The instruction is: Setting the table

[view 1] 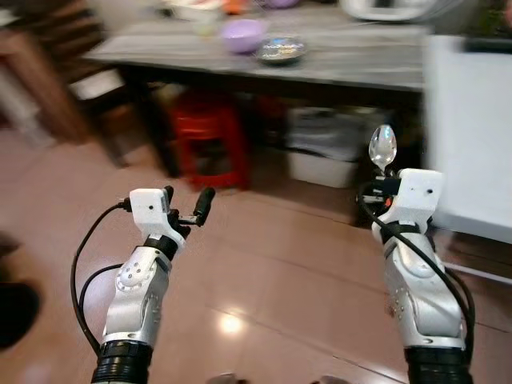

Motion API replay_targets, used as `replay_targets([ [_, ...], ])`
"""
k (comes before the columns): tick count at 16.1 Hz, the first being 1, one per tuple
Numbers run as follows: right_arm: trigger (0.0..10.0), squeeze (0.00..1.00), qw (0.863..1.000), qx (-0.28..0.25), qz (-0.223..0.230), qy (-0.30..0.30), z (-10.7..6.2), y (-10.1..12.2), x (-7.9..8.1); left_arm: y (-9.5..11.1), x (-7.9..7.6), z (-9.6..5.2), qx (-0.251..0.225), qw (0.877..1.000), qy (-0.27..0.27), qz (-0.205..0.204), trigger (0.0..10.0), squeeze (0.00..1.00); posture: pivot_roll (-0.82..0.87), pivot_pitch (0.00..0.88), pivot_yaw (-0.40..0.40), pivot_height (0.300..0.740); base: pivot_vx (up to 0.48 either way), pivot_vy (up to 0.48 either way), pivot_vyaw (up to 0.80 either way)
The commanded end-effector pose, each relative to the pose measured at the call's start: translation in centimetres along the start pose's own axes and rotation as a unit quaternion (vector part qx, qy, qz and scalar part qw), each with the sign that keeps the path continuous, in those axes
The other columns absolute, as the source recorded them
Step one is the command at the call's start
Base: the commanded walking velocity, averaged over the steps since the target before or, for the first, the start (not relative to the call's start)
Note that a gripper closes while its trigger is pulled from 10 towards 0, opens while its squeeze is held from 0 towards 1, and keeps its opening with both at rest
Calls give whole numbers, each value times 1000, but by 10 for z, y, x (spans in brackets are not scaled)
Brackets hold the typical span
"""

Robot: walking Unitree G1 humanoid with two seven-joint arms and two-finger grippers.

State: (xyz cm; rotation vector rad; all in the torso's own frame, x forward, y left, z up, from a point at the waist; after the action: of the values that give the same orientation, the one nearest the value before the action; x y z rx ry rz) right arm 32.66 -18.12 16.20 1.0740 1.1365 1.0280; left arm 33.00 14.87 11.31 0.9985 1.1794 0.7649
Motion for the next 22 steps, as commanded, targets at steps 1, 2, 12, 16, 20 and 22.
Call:
replay_targets([
  [1,10000,0,1000,-3,-3,-12,-1,1,-6,-2,-3,1,2,1000,-2,0,10000,0,-104,115,102,740,0,330,538],
  [2,10000,0,1000,-3,-3,-15,-1,1,-7,-1,-4,1,-3,1000,-6,0,10000,0,-104,115,102,740,0,0,0],
  [12,10000,0,1000,-4,7,-20,-1,1,-8,3,-2,-3,-6,1000,-28,-5,10000,0,-104,115,102,740,212,0,-240],
  [16,10000,0,1000,-10,3,-15,-2,3,-7,3,-2,-4,-6,1000,-30,-7,10000,0,-104,115,102,740,478,0,0],
  [20,10000,0,1000,-14,1,-13,-2,5,-6,3,-3,-3,-7,999,-32,-8,10000,0,-107,119,106,740,476,0,-17],
  [22,10000,0,1000,-15,0,-11,-2,5,-5,3,-3,-2,-7,999,-32,-8,10000,0,-108,119,108,740,472,0,800],
])
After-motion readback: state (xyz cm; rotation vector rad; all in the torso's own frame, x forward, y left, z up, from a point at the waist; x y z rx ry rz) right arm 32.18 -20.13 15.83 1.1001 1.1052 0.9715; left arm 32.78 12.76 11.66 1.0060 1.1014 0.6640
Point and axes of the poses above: a point about 5 cm out from each wrist's last joint towards the gripper, its own z axis pointing out of the wrist towards the gripper, its own y axis along the axis of the wrist's last joint, x = y × z, the point moved 2 cm from there along z, pointing out of the wrist towards the gripper, and after that the axes turned 10 degrees about -z, right-handed, at the moved point
